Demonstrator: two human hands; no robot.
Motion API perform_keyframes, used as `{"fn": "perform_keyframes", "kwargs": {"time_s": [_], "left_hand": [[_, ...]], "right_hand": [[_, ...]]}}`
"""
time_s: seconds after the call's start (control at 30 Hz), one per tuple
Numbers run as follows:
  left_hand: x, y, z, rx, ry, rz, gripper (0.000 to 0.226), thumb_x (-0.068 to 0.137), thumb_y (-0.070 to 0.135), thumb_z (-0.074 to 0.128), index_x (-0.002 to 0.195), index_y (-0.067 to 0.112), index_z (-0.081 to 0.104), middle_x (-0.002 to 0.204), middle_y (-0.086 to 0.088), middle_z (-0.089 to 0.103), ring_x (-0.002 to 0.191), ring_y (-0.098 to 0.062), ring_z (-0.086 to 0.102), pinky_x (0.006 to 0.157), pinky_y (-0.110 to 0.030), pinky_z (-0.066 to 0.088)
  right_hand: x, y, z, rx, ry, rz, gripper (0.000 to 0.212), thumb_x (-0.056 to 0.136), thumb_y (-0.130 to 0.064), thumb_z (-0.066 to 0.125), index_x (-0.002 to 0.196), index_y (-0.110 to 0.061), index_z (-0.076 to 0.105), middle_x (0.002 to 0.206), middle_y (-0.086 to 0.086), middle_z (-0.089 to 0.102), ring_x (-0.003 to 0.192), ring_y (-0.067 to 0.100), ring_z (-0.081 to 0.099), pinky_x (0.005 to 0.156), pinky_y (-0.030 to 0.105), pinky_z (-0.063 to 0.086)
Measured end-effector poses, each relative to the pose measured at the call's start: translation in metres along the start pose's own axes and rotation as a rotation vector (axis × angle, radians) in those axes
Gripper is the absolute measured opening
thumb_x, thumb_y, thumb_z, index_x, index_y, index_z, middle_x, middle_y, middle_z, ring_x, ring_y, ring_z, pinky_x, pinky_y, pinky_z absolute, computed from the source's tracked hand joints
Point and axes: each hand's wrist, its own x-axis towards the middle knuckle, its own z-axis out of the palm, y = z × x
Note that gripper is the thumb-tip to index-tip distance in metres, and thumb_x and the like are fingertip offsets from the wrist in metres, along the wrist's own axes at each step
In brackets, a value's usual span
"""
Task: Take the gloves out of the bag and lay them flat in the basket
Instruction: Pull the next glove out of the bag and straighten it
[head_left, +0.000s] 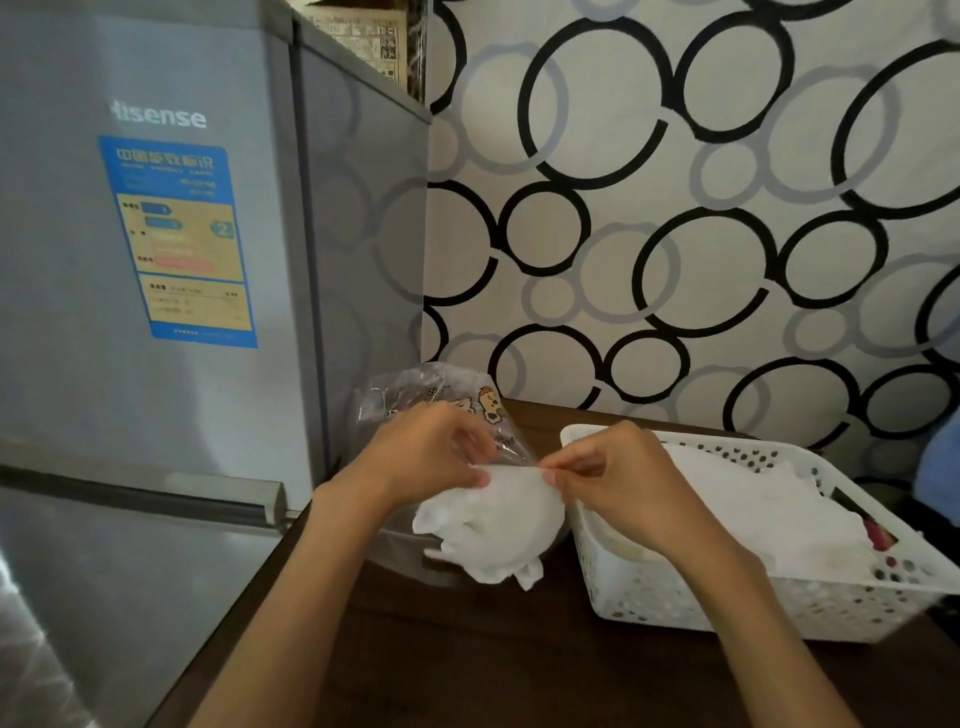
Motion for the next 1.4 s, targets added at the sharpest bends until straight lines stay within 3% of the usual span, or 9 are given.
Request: {"fn": "perform_keyframes", "kwargs": {"time_s": [0.3, 0.43, 0.57, 0.67, 0.77, 0.97, 1.2, 1.3, 1.4], "left_hand": [[0.002, -0.004, 0.008, 0.173, 0.098, -0.032, 0.029, 0.074, 0.015, 0.072, 0.092, 0.036, 0.066, 0.075, 0.02, 0.058, 0.078, 0.0, 0.056, 0.065, -0.021, 0.047], [0.003, -0.009, 0.008, 0.196, 0.052, -0.027, 0.029, 0.077, 0.016, 0.07, 0.093, 0.039, 0.065, 0.077, 0.022, 0.056, 0.081, 0.002, 0.053, 0.06, -0.016, 0.036], [0.001, -0.008, 0.002, -0.024, -0.106, 0.008, 0.042, 0.07, 0.018, 0.077, 0.107, 0.033, 0.062, 0.101, 0.021, 0.057, 0.095, 0.001, 0.052, 0.083, -0.025, 0.047], [0.003, -0.009, 0.015, 0.16, -0.081, -0.007, 0.062, 0.067, 0.032, 0.082, 0.122, 0.03, 0.053, 0.119, 0.014, 0.051, 0.111, -0.008, 0.046, 0.094, -0.031, 0.043], [0.005, -0.014, 0.027, 0.286, -0.016, -0.079, 0.049, 0.072, 0.034, 0.077, 0.115, 0.032, 0.054, 0.122, 0.012, 0.055, 0.114, -0.015, 0.052, 0.088, -0.035, 0.045], [0.0, -0.018, 0.026, 0.323, 0.095, -0.138, 0.024, 0.082, 0.024, 0.061, 0.106, 0.029, 0.061, 0.108, 0.008, 0.067, 0.105, -0.021, 0.061, 0.087, -0.035, 0.045], [0.004, -0.017, 0.027, 0.284, 0.031, -0.144, 0.025, 0.076, 0.025, 0.07, 0.098, 0.034, 0.063, 0.097, 0.014, 0.067, 0.097, -0.015, 0.062, 0.079, -0.034, 0.045], [0.003, -0.017, 0.028, 0.263, -0.002, -0.136, 0.024, 0.077, 0.029, 0.07, 0.099, 0.034, 0.064, 0.097, 0.015, 0.065, 0.096, -0.014, 0.061, 0.081, -0.036, 0.047], [0.004, -0.014, 0.019, 0.19, -0.146, -0.149, 0.037, 0.074, 0.033, 0.078, 0.107, 0.029, 0.062, 0.098, 0.018, 0.059, 0.097, -0.009, 0.057, 0.077, -0.029, 0.043]], "right_hand": [[-0.001, -0.004, -0.007, 0.094, 0.021, 0.042, 0.008, 0.089, -0.016, 0.064, 0.086, -0.023, 0.066, 0.086, -0.005, 0.069, 0.069, 0.008, 0.069, 0.064, 0.025, 0.057], [-0.002, -0.011, 0.004, 0.109, -0.128, 0.076, 0.007, 0.091, -0.019, 0.061, 0.091, -0.022, 0.055, 0.094, -0.003, 0.065, 0.083, 0.009, 0.065, 0.08, 0.029, 0.056], [-0.004, -0.016, 0.021, -0.135, -0.1, 0.065, 0.04, 0.076, -0.032, 0.077, 0.111, -0.029, 0.06, 0.109, -0.009, 0.061, 0.095, 0.008, 0.058, 0.081, 0.024, 0.051], [-0.005, -0.02, 0.03, -0.268, 0.002, -0.012, 0.021, 0.086, -0.03, 0.067, 0.107, -0.028, 0.07, 0.099, -0.005, 0.064, 0.08, 0.004, 0.052, 0.063, 0.011, 0.037], [-0.005, -0.016, 0.032, -0.316, -0.048, -0.092, 0.021, 0.088, -0.036, 0.063, 0.102, -0.024, 0.073, 0.098, -0.006, 0.062, 0.079, 0.003, 0.05, 0.058, 0.01, 0.031], [0.002, -0.009, 0.012, 0.067, 0.103, -0.045, 0.013, 0.09, -0.029, 0.06, 0.093, -0.021, 0.07, 0.093, -0.008, 0.069, 0.088, 0.002, 0.062, 0.079, 0.019, 0.05], [0.001, -0.009, 0.0, 0.215, 0.241, -0.041, 0.017, 0.093, -0.029, 0.056, 0.092, -0.023, 0.071, 0.082, -0.009, 0.071, 0.075, -0.002, 0.064, 0.066, 0.01, 0.05], [0.004, -0.006, -0.001, 0.307, 0.313, -0.018, 0.019, 0.094, -0.027, 0.055, 0.097, -0.018, 0.071, 0.086, -0.003, 0.073, 0.081, 0.008, 0.068, 0.075, 0.028, 0.057], [0.006, -0.001, -0.004, 0.473, 0.397, 0.056, 0.02, 0.093, -0.026, 0.056, 0.102, -0.015, 0.07, 0.091, -0.003, 0.072, 0.086, 0.01, 0.068, 0.076, 0.029, 0.057]]}}
